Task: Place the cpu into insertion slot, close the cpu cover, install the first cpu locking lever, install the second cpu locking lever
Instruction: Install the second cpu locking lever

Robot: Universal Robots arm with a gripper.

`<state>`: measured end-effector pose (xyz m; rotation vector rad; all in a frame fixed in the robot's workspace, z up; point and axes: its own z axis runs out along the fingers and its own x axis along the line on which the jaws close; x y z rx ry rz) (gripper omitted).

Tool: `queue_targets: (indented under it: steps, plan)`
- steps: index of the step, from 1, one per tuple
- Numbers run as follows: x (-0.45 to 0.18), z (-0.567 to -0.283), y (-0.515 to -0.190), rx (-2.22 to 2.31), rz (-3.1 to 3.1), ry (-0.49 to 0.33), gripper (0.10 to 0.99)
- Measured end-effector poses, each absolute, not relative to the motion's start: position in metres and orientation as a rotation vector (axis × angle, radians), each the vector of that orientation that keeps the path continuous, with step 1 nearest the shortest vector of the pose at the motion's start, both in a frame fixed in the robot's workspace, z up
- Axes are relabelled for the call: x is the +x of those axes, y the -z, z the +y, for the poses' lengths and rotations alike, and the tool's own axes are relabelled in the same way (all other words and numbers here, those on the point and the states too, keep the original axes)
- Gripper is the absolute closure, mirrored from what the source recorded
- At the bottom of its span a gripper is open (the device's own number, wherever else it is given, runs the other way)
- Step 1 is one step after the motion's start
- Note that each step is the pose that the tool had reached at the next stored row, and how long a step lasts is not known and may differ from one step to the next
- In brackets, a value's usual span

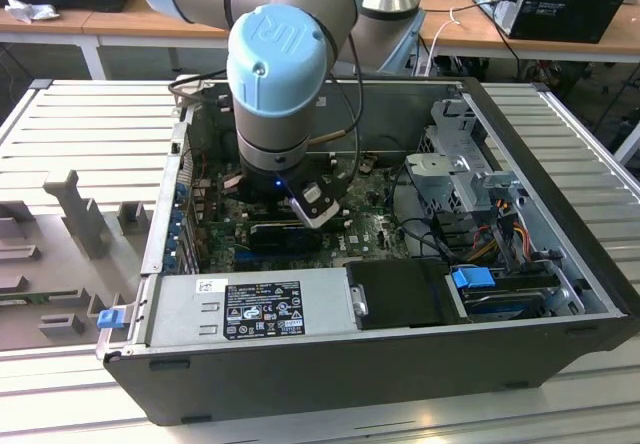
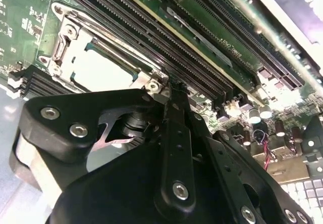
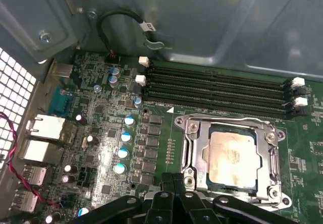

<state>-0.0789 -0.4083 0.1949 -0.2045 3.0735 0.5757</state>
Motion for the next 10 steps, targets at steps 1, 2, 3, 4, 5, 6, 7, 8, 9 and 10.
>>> queue_targets:
  steps: [1, 2, 3, 4, 5, 6, 7, 8, 9, 10]
  plan:
    - [-0.079, -0.408, -0.197, -0.204, 3.074, -0.576, 0.980]
    - [-0.079, -0.408, -0.201, -0.205, 3.074, -0.576, 0.980]
    - [-0.079, -0.408, -0.208, -0.205, 3.074, -0.576, 0.980]
    - [-0.079, -0.408, -0.216, -0.204, 3.074, -0.576, 0.980]
    - [-0.079, -0.408, -0.223, -0.204, 3.074, -0.576, 0.980]
    - [-0.079, -0.408, -0.225, -0.204, 3.074, -0.576, 0.980]
    - [-0.079, -0.408, -0.227, -0.204, 3.074, -0.576, 0.980]
    - [-0.079, -0.408, -0.231, -0.205, 3.074, -0.576, 0.980]
    - [-0.079, -0.408, -0.232, -0.205, 3.074, -0.576, 0.980]
    - [-0.079, -0.408, -0.232, -0.205, 3.074, -0.576, 0.980]
